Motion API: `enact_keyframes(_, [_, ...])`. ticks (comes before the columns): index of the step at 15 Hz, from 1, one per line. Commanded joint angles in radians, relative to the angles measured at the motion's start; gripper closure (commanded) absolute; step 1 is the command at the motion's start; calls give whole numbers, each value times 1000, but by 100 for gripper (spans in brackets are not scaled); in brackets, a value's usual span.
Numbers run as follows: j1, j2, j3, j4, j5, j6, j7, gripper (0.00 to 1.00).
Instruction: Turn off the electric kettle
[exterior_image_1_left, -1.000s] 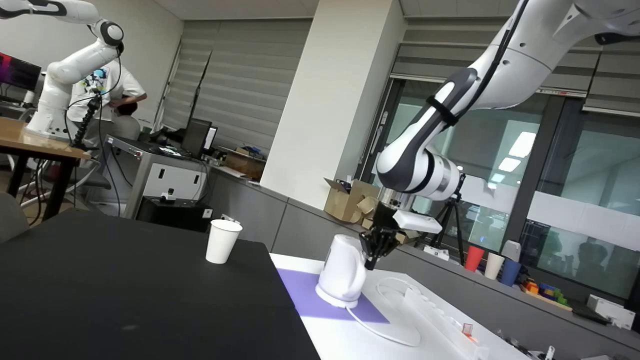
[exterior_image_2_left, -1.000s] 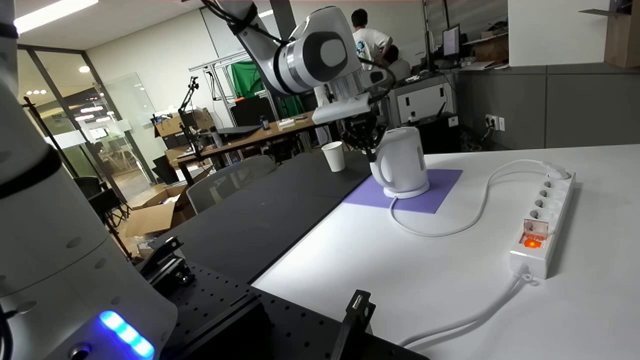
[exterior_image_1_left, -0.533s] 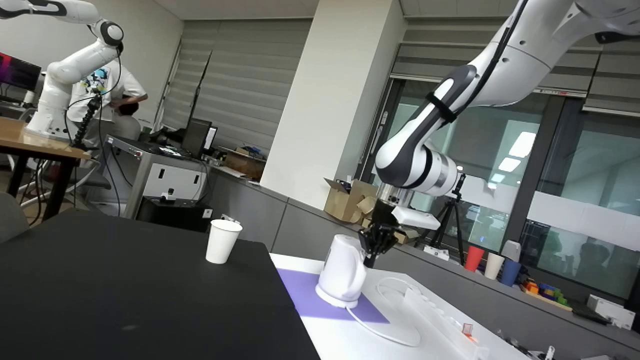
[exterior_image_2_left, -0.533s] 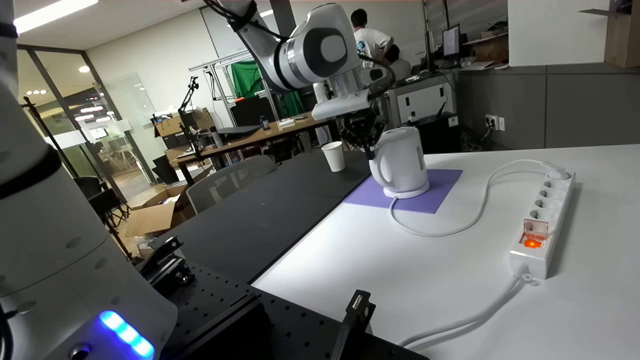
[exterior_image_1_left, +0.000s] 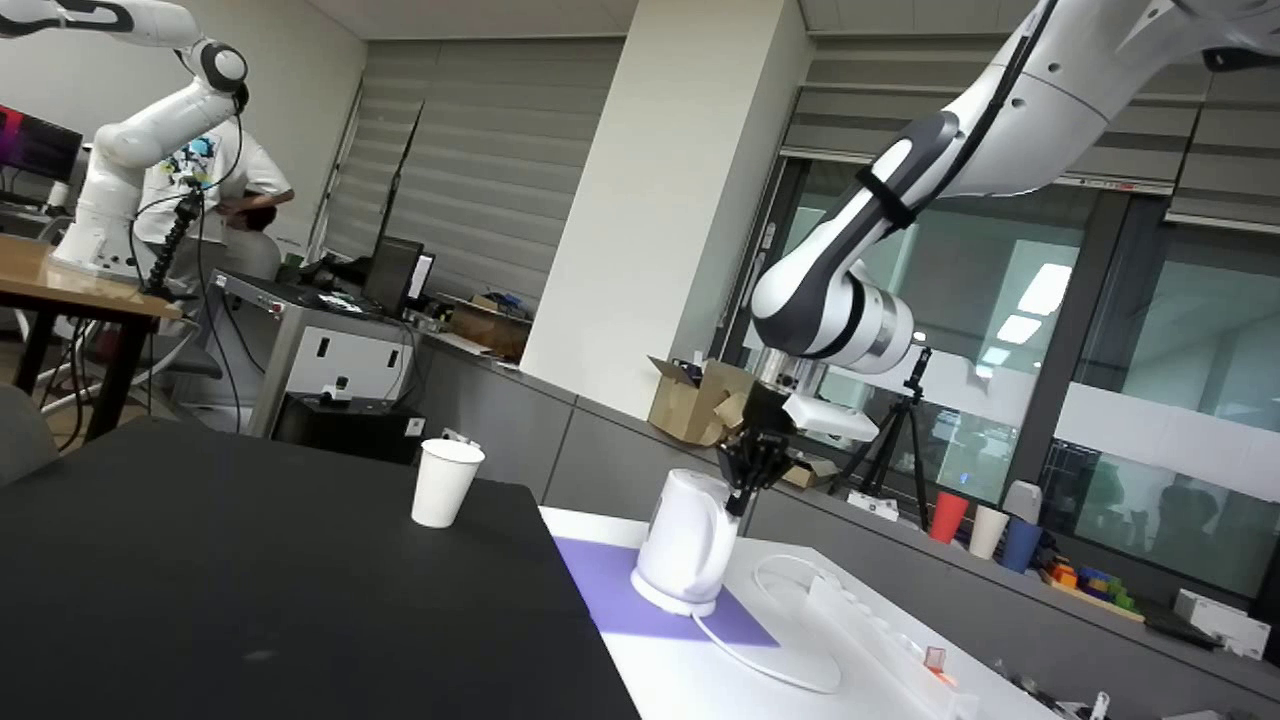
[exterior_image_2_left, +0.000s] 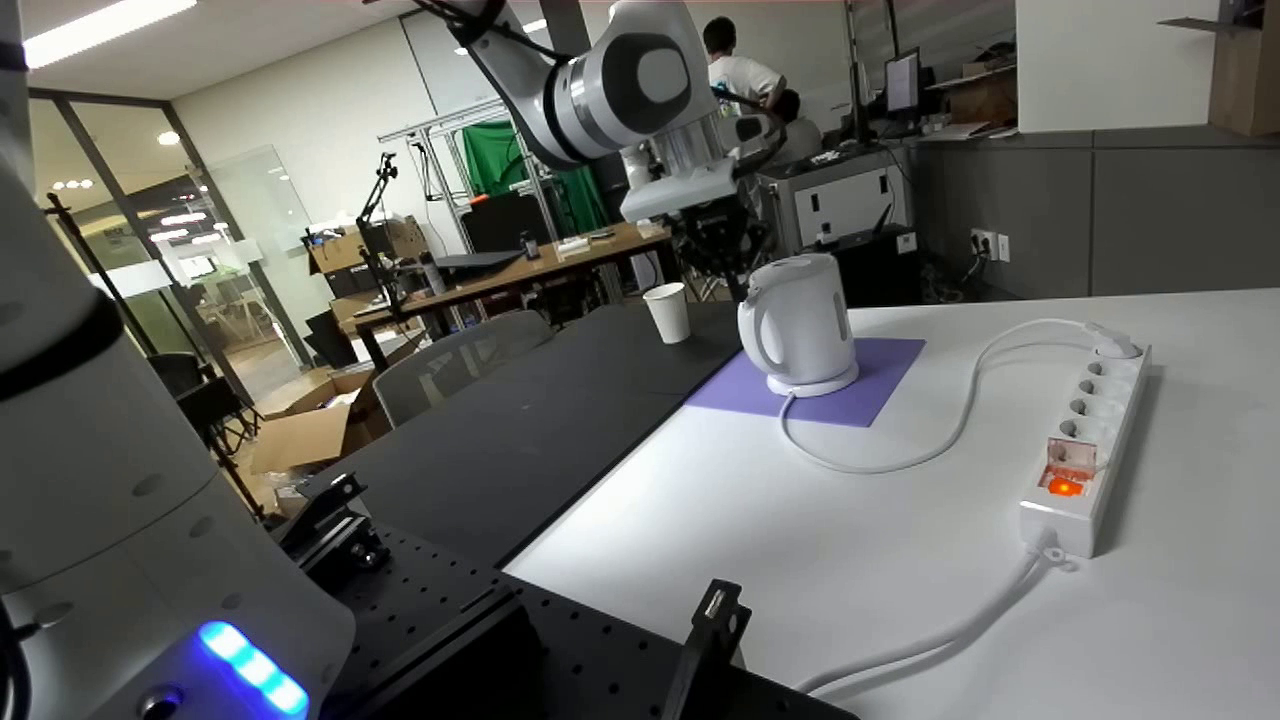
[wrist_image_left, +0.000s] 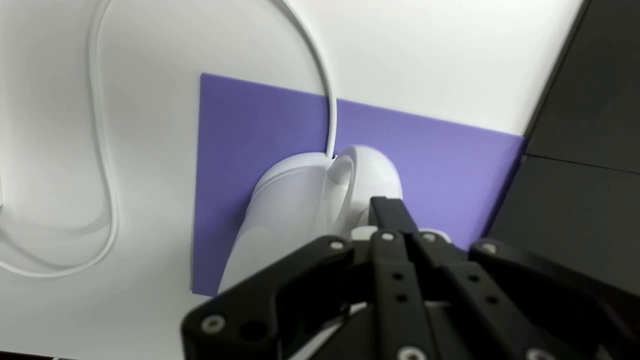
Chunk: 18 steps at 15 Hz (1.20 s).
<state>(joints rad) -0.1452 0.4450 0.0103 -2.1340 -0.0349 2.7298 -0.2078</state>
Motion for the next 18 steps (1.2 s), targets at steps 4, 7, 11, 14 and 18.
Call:
enact_keyframes(4, [9, 11, 2, 21, 4, 5, -5, 100])
enact_keyframes(7, [11, 18, 0, 23, 1, 7, -4, 100])
enact_keyframes(11, [15, 22, -7, 24, -5, 11, 2, 100])
enact_keyframes(14, [12, 22, -5, 23, -3, 20, 0, 100])
enact_keyframes(18, [11, 25, -6, 24, -3, 26, 0, 100])
